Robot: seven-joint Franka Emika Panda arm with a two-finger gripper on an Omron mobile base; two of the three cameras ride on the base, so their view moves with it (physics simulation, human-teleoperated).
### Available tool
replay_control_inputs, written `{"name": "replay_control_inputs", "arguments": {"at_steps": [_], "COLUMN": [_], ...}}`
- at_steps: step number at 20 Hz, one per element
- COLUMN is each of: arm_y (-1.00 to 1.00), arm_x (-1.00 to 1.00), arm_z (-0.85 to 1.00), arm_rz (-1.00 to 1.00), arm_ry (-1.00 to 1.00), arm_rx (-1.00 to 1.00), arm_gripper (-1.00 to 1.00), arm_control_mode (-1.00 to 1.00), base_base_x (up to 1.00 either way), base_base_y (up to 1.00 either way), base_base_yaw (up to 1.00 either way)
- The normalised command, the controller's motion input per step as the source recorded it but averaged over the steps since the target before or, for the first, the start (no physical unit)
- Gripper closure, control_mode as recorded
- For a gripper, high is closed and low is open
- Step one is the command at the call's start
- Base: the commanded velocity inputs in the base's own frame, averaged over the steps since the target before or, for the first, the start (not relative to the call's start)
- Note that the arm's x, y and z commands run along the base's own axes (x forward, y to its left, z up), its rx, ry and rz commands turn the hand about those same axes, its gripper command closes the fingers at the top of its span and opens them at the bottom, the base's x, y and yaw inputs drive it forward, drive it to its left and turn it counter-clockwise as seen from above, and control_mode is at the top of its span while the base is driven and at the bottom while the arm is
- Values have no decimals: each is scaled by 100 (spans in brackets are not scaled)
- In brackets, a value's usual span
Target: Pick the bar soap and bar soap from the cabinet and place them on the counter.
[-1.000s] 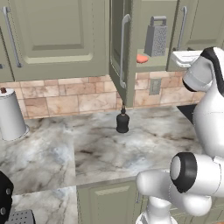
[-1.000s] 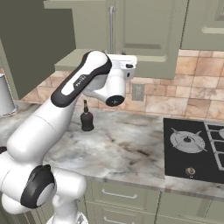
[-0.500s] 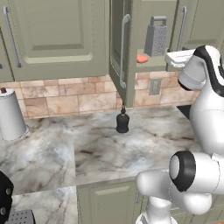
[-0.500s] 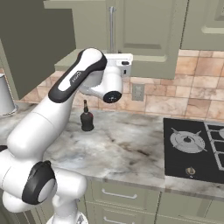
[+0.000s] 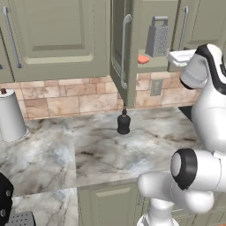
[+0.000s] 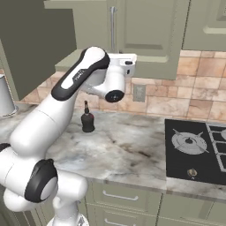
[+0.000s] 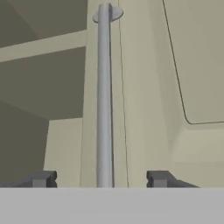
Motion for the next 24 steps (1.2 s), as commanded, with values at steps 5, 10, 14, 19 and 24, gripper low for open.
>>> {"name": "replay_control_inputs", "arguments": {"at_steps": [5, 10, 14, 19, 24], "arm_y": [1, 19, 48, 55, 4], "arm_x": [57, 62, 47, 41, 15], "arm_z": [0, -5, -14, -15, -7], "arm_rz": [-4, -8, -9, -9, 0], "arm_ry": [2, 4, 5, 6, 4], "arm_rx": [-1, -7, -12, -14, -2], "arm_gripper": [-100, -100, -100, 100, 100], "arm_control_mode": [-100, -100, -100, -100, -100], "base_base_x": [0, 0, 0, 0, 0], "base_base_y": [0, 0, 0, 0, 0], "base_base_yaw": [0, 0, 0, 0, 0]}}
